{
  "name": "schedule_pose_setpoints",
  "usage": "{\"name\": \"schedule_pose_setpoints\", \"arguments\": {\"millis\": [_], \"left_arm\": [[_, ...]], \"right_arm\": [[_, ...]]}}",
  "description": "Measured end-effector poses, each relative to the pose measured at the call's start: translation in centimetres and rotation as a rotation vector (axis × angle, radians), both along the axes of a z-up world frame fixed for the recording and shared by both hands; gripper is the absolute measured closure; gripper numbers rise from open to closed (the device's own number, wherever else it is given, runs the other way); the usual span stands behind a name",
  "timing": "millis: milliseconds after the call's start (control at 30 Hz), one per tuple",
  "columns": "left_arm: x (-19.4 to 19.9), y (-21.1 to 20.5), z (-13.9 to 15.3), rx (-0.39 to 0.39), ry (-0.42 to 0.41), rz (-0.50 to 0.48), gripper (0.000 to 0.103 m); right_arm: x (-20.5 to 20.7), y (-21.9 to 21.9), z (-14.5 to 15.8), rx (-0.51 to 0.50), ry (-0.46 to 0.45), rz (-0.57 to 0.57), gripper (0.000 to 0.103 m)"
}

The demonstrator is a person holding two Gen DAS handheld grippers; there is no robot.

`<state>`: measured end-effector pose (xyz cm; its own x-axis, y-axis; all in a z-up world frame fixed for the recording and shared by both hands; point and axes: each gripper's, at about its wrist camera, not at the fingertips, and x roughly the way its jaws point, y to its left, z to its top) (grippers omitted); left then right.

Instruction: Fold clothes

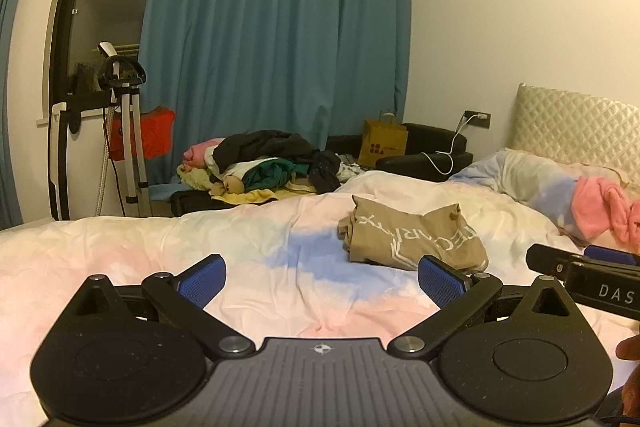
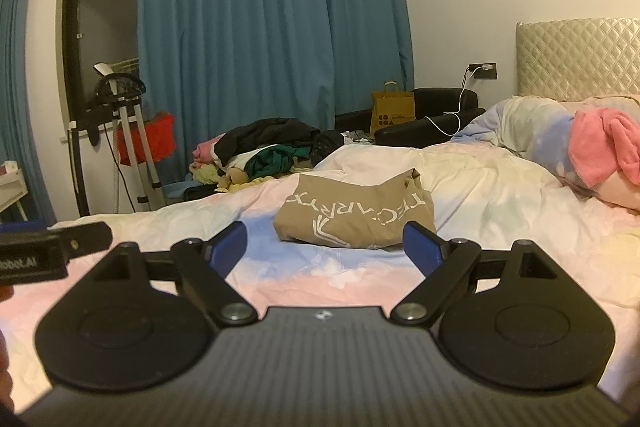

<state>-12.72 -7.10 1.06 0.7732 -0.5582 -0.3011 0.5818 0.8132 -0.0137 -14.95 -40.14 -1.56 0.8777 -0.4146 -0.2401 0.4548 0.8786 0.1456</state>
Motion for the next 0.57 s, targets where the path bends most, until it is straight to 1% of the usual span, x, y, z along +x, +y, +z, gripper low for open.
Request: {"name": "schedule_pose_setpoints", "arguments": {"millis": [133, 233, 567], "left_arm": [[0.03, -0.12, -0.18, 0.002, 0.004, 0.006, 0.0], [0.21, -0.14, -0.26, 0.001, 0.021, 0.008, 0.0], [0.14, -0.07, -0.3, 0.0, 0.017, 0.017, 0.0]], "right_arm": [[0.02, -0.15, -0.02, 0.01, 0.002, -0.001, 0.016], [-0.05, -0.15, -0.03, 0.013, 0.002, -0.002, 0.016], [0.04, -0.13, -0.14, 0.02, 0.013, -0.001, 0.016]]}}
